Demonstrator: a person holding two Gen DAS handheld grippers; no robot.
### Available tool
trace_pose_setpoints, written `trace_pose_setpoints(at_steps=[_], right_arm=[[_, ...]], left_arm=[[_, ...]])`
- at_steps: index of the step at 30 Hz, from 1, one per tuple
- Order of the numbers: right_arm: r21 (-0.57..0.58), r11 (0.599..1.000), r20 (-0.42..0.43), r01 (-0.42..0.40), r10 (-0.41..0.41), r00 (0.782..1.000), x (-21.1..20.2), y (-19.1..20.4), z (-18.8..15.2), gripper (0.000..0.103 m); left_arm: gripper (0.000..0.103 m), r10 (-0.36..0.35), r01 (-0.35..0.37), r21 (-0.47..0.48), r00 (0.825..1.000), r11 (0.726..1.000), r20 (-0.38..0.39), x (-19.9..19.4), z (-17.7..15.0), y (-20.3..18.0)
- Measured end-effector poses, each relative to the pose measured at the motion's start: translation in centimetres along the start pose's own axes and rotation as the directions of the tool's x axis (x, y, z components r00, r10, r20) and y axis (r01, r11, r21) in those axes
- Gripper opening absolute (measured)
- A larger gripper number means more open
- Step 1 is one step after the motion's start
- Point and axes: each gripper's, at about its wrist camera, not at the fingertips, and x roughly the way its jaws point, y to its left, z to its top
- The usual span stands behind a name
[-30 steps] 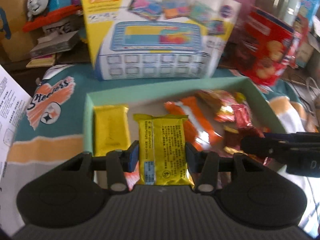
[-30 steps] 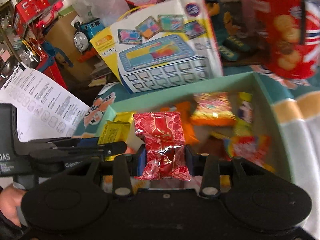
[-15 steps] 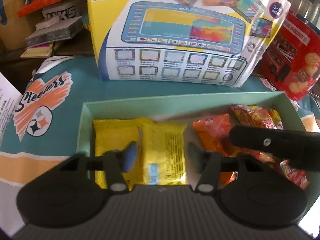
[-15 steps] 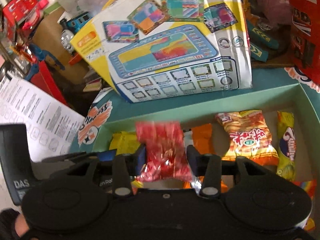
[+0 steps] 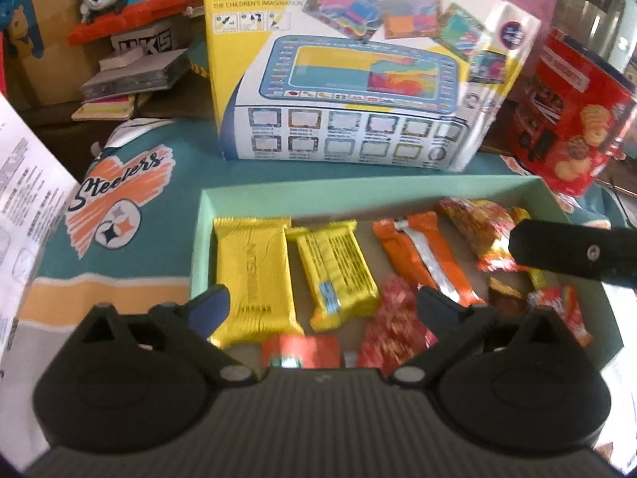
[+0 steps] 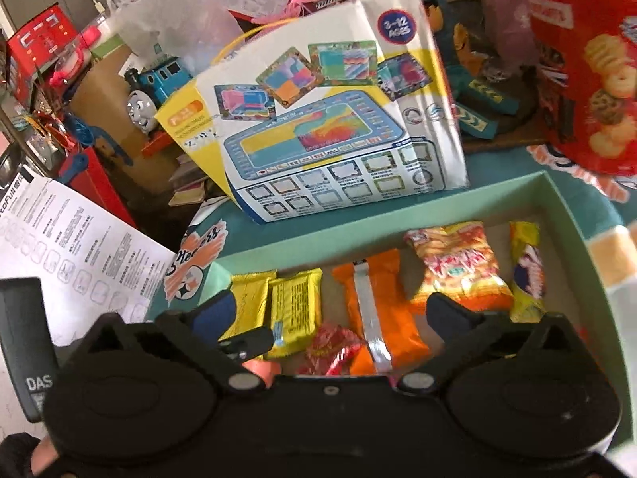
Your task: Organize snacks
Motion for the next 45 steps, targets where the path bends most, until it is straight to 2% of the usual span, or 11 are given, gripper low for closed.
trace_pose_setpoints(at_steps=[5, 13, 20, 26, 31, 32, 35, 37, 38, 39, 45], right_arm=[[0.006, 1.000, -0.002, 0.013, -0.013, 1.000, -3.3, 0.1, -2.2, 0.103], [0.013, 1.000, -0.031, 0.027, -0.026, 0.999, -7.4, 0.2, -7.9, 0.103], [0.019, 1.000, -0.081, 0.016, -0.014, 0.997, -8.5, 0.5, -12.7, 0.103], [0.010, 1.000, -0.179, -0.007, 0.009, 0.984, -8.1, 1.1, -17.6, 0.103], [-0.032, 0.999, -0.234, -0.017, 0.009, 0.972, -7.8, 2.3, -20.3, 0.086], [-0.039, 0.999, -0.242, -0.015, 0.005, 0.970, -7.7, 2.6, -20.9, 0.081], [-0.051, 0.999, -0.262, -0.008, -0.005, 0.965, -7.4, 2.8, -21.8, 0.067], [-0.058, 0.998, -0.271, -0.010, -0.006, 0.962, -7.2, 3.1, -22.5, 0.054], [-0.059, 0.998, -0.277, -0.008, -0.009, 0.961, -7.2, 3.1, -22.6, 0.049], [-0.060, 0.998, -0.285, -0.005, -0.012, 0.959, -7.1, 3.1, -22.8, 0.046], [-0.152, 0.988, -0.284, 0.032, -0.075, 0.956, -6.2, 4.9, -23.6, 0.045]], left_arm=[[0.103, -0.021, 0.021, -0.004, 1.000, 1.000, -0.002, -3.2, -2.6, -0.3], [0.103, -0.046, 0.046, -0.008, 0.999, 0.999, -0.015, -7.7, -8.4, 0.3], [0.103, -0.028, 0.024, -0.043, 0.995, 0.999, -0.091, -8.5, -14.1, 2.3], [0.103, -0.019, 0.008, -0.075, 0.989, 0.997, -0.145, -8.7, -18.2, 3.6], [0.102, -0.030, 0.006, -0.137, 0.984, 0.990, -0.176, -8.2, -20.1, 4.8], [0.100, -0.027, 0.002, -0.138, 0.984, 0.990, -0.177, -8.1, -20.5, 5.0], [0.082, -0.002, -0.015, -0.107, 0.987, 0.994, -0.158, -8.2, -21.1, 5.1], [0.038, 0.016, -0.024, -0.065, 0.991, 0.998, -0.130, -8.6, -21.2, 4.9], [0.032, 0.020, -0.027, -0.056, 0.992, 0.998, -0.123, -8.7, -21.2, 5.0], [0.033, 0.013, -0.020, -0.061, 0.993, 0.998, -0.120, -8.8, -21.2, 5.2], [0.033, -0.013, 0.003, -0.087, 0.994, 0.996, -0.107, -9.2, -21.7, 6.6]])
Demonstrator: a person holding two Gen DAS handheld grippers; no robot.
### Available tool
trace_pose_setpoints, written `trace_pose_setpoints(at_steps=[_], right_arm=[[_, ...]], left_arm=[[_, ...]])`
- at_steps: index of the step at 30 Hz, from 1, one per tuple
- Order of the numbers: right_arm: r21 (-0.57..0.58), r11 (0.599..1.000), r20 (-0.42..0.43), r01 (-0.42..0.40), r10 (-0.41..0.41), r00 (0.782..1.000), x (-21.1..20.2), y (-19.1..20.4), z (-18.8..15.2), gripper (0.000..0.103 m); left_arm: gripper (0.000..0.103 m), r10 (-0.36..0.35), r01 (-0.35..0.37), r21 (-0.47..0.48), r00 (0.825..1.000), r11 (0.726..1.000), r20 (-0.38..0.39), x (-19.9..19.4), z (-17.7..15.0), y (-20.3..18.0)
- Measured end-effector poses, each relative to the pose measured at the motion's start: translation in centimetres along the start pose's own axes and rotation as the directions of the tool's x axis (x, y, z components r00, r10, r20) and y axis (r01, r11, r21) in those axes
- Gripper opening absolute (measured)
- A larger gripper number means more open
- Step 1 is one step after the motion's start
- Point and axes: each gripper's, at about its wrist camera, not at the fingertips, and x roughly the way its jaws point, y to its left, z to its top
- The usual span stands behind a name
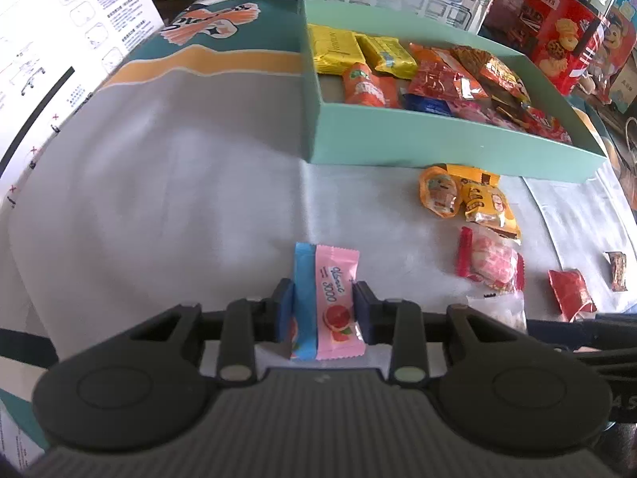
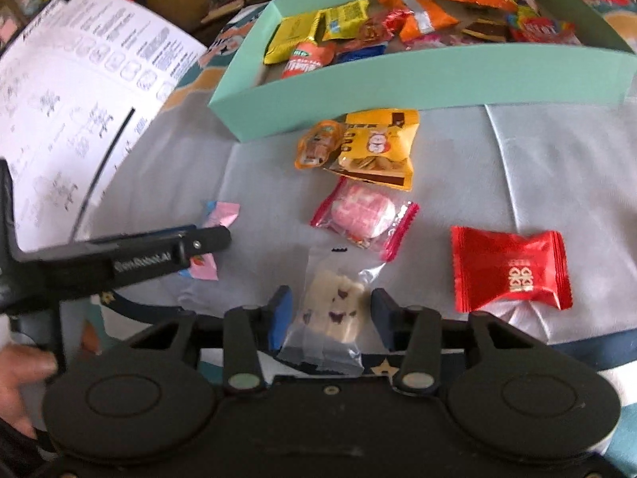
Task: Organize snacks
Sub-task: 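Grasp the pink-blue candy pack with left tool while right tool grasps clear white-candy bag, then carry the candy pack and clear bag into the teal box, open both tools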
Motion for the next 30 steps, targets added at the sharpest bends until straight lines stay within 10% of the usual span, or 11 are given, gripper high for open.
trace_pose_setpoints(at_steps=[14, 18, 30], right_arm=[[-0.246, 0.964, 0.049, 0.102, -0.093, 0.994, 1.1, 3.7, -0.9, 0.037], [-0.211, 0.975, 0.048, 0.066, -0.057, 0.997, 0.4, 3.3, -0.5, 0.036], [-0.133, 0.990, 0.091, -0.043, 0.055, 0.994, -2.0, 2.7, 1.9, 0.035]], left_arm=[[0.051, 0.017, -0.018, 0.007, 1.000, 1.000, 0.006, -0.2, -0.5, 0.6], [0.032, 0.049, -0.050, 0.058, 0.999, 0.997, 0.017, -0.3, -0.8, -0.1], [0.032, 0.013, -0.015, 0.031, 0.998, 0.999, 0.066, -2.6, 1.1, 0.9]])
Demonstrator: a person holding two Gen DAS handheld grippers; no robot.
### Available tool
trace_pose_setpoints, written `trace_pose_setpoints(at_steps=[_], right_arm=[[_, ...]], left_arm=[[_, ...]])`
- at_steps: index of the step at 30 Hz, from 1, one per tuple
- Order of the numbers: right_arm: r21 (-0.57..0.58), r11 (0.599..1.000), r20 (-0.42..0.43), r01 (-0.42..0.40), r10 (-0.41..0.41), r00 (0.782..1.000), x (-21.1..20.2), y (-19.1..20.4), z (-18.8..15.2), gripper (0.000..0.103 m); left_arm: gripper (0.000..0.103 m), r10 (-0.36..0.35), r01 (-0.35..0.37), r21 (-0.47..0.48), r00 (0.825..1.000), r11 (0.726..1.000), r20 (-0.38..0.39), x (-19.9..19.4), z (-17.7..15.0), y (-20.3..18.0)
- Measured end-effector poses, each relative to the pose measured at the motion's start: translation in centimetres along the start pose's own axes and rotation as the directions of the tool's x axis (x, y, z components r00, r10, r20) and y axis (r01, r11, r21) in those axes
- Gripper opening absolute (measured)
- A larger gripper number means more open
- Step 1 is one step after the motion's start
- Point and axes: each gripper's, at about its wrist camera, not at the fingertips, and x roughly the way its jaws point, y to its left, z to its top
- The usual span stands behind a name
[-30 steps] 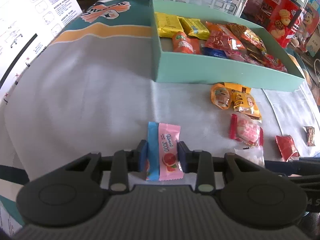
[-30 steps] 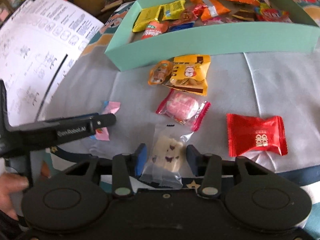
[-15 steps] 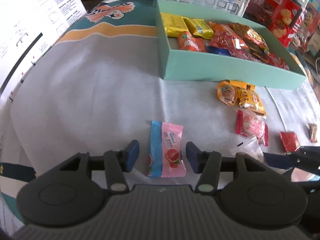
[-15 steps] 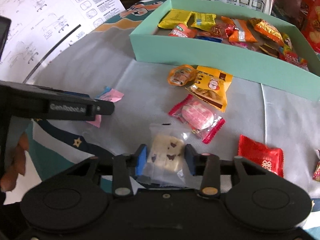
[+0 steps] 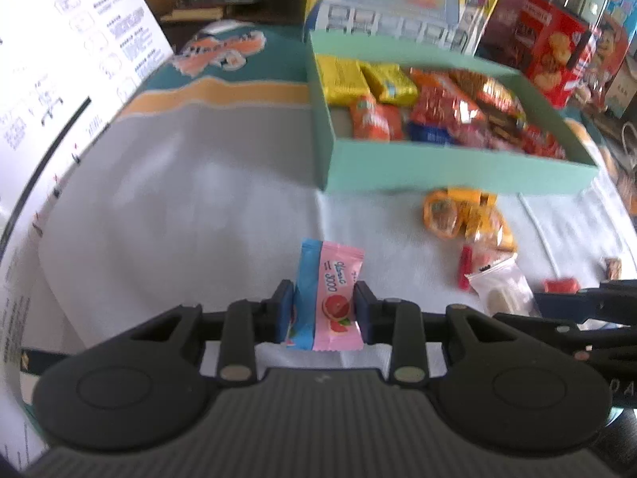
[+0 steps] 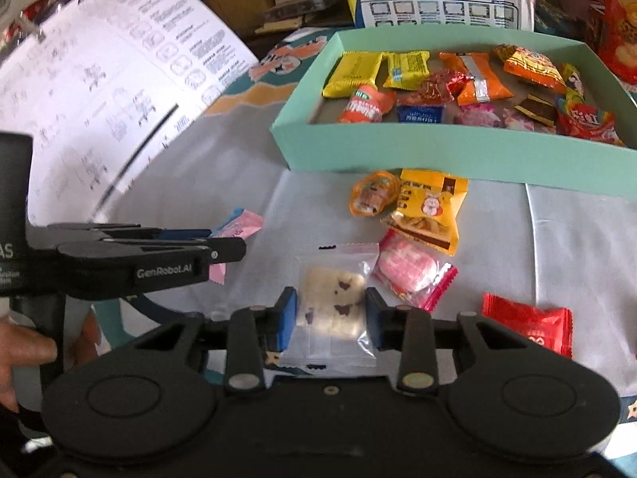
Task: Organize snacks
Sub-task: 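Carry the candy pack and clear bag into the teal box, open both tools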
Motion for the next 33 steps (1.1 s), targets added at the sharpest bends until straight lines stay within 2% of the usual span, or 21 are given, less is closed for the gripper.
trace_pose_setpoints(at_steps=[7, 14, 21, 28, 29, 31, 32, 33], right_arm=[[0.043, 0.999, 0.081, -0.022, 0.018, 0.997, -0.9, -1.4, 4.4, 0.035], [0.101, 0.994, 0.141, -0.042, 0.028, 0.990, -0.2, -3.1, 9.5, 0.035], [0.167, 0.984, 0.126, -0.061, 0.040, 0.991, 3.3, -5.2, 13.1, 0.035], [0.188, 0.980, 0.086, -0.073, 0.058, 0.995, 7.0, -6.4, 14.1, 0.035], [0.187, 0.980, 0.083, -0.075, 0.061, 0.995, 7.1, -6.4, 14.1, 0.037], [0.177, 0.982, 0.083, -0.066, 0.052, 0.995, 7.1, -6.3, 14.1, 0.044], [0.171, 0.983, 0.087, -0.063, 0.049, 0.995, 7.0, -6.3, 14.1, 0.061], [0.169, 0.984, 0.094, -0.054, 0.038, 0.995, 6.7, -6.3, 14.0, 0.071]], left_arm=[[0.032, -0.013, 0.013, 0.003, 0.997, 1.000, 0.076, -1.0, 4.4, 0.0], [0.032, -0.021, 0.016, 0.034, 0.990, 0.999, 0.142, 0.4, 10.4, -1.6], [0.032, -0.014, 0.012, 0.015, 0.992, 1.000, 0.126, 4.6, 15.6, -2.3], [0.033, 0.003, -0.005, 0.022, 0.996, 1.000, 0.084, 7.9, 17.0, -2.7], [0.035, 0.014, -0.016, 0.025, 0.996, 1.000, 0.083, 8.2, 17.0, -2.8], [0.066, 0.040, -0.042, 0.021, 0.995, 0.999, 0.088, 8.2, 16.9, -3.0], [0.070, 0.047, -0.049, 0.017, 0.994, 0.999, 0.098, 8.1, 16.9, -2.9], [0.075, 0.055, -0.056, 0.013, 0.993, 0.998, 0.106, 7.9, 16.9, -2.9]])
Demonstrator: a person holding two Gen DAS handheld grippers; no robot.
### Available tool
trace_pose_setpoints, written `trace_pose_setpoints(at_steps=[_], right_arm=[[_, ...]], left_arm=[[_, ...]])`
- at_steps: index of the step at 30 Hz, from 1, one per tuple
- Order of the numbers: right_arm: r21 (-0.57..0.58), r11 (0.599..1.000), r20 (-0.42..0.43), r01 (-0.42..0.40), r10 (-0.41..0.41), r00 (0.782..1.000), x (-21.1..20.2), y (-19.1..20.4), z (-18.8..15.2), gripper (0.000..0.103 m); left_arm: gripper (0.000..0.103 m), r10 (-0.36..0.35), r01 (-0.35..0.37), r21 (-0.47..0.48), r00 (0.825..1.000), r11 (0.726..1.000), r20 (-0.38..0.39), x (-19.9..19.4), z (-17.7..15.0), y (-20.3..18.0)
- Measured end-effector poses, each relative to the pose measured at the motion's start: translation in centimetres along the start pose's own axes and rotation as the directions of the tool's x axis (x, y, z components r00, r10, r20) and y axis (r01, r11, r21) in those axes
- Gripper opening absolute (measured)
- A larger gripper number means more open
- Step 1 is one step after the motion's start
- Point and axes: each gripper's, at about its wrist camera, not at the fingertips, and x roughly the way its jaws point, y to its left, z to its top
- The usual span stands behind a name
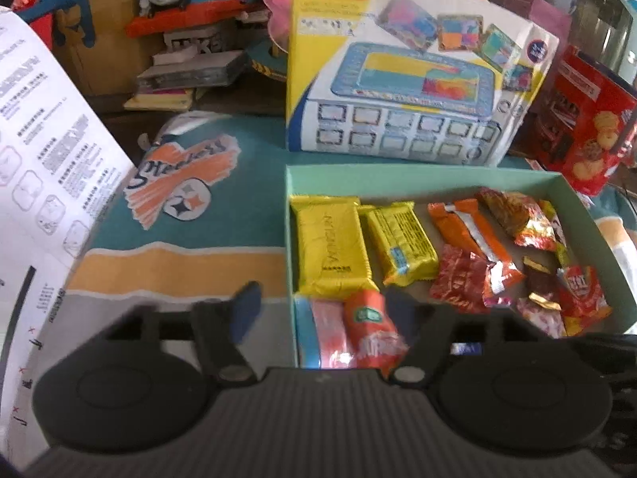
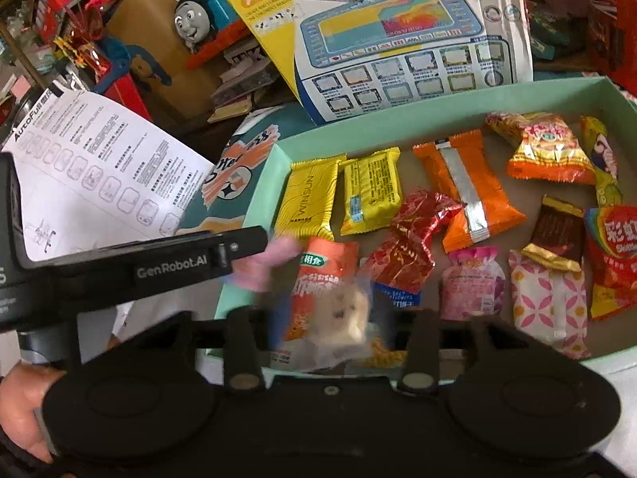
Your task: Organize snacks
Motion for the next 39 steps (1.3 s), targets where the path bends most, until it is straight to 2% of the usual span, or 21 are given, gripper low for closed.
trace_pose_setpoints(at_steps=[1, 2, 4, 6, 8, 10, 19, 25, 30, 36, 37, 39], right_arm=[[-0.005, 1.000, 0.016, 0.010, -0.010, 1.000, -0.5, 0.0, -0.1, 0.087], [-0.015, 1.000, 0.035, 0.016, -0.016, 0.999, -0.9, 0.1, -0.1, 0.090], [-0.029, 0.999, 0.052, 0.032, -0.031, 0.998, -1.8, 0.2, -0.2, 0.091], [-0.036, 0.998, 0.065, 0.046, -0.043, 0.997, -2.7, 0.3, -0.3, 0.100], [-0.044, 0.997, 0.084, 0.063, -0.059, 0.995, -3.9, 0.2, -0.6, 0.103], [-0.039, 0.996, 0.091, 0.075, -0.071, 0.993, -4.8, 0.0, -0.9, 0.103], [0.035, 0.994, 0.119, 0.103, -0.107, 0.987, -9.2, -2.3, -3.2, 0.103], [0.068, 0.991, 0.109, 0.117, -0.124, 0.986, -10.9, -3.7, -5.3, 0.103], [0.108, 0.987, 0.063, 0.118, -0.125, 0.990, -10.6, -4.8, -6.9, 0.103], [0.148, 0.986, -0.004, 0.080, -0.080, 0.997, -8.9, -5.2, -8.4, 0.103], [0.142, 0.986, -0.008, 0.085, -0.085, 0.996, -8.6, -5.1, -8.6, 0.101], [0.128, 0.987, -0.026, 0.095, -0.092, 0.995, -7.8, -4.9, -8.8, 0.091]], left_arm=[[0.077, 0.002, -0.002, -0.003, 1.000, 1.000, 0.002, -0.1, 0.0, 0.1], [0.078, 0.003, -0.003, -0.009, 1.000, 1.000, 0.003, -0.3, 0.0, 0.2], [0.087, 0.010, -0.010, -0.019, 1.000, 1.000, 0.005, -0.8, 0.0, 0.3], [0.090, 0.024, -0.023, -0.018, 1.000, 1.000, 0.012, -1.4, -0.1, 0.2], [0.095, 0.028, -0.028, -0.016, 0.999, 0.999, 0.019, -2.1, -0.3, 0.1], [0.100, 0.030, -0.030, -0.017, 0.999, 0.999, 0.026, -3.0, -0.7, -0.2], [0.102, -0.004, 0.005, -0.008, 1.000, 1.000, 0.006, -6.1, -4.0, -1.9], [0.103, -0.025, 0.025, -0.004, 0.999, 1.000, -0.033, -6.9, -6.9, -3.0], [0.103, -0.020, 0.020, -0.004, 0.996, 1.000, -0.089, -6.0, -9.2, -3.3], [0.103, -0.020, 0.019, -0.004, 0.989, 1.000, -0.144, -4.1, -11.2, -3.1], [0.103, -0.023, 0.023, -0.002, 0.989, 1.000, -0.148, -3.9, -11.4, -3.0], [0.103, -0.026, 0.027, 0.004, 0.988, 1.000, -0.154, -3.6, -11.8, -2.9]])
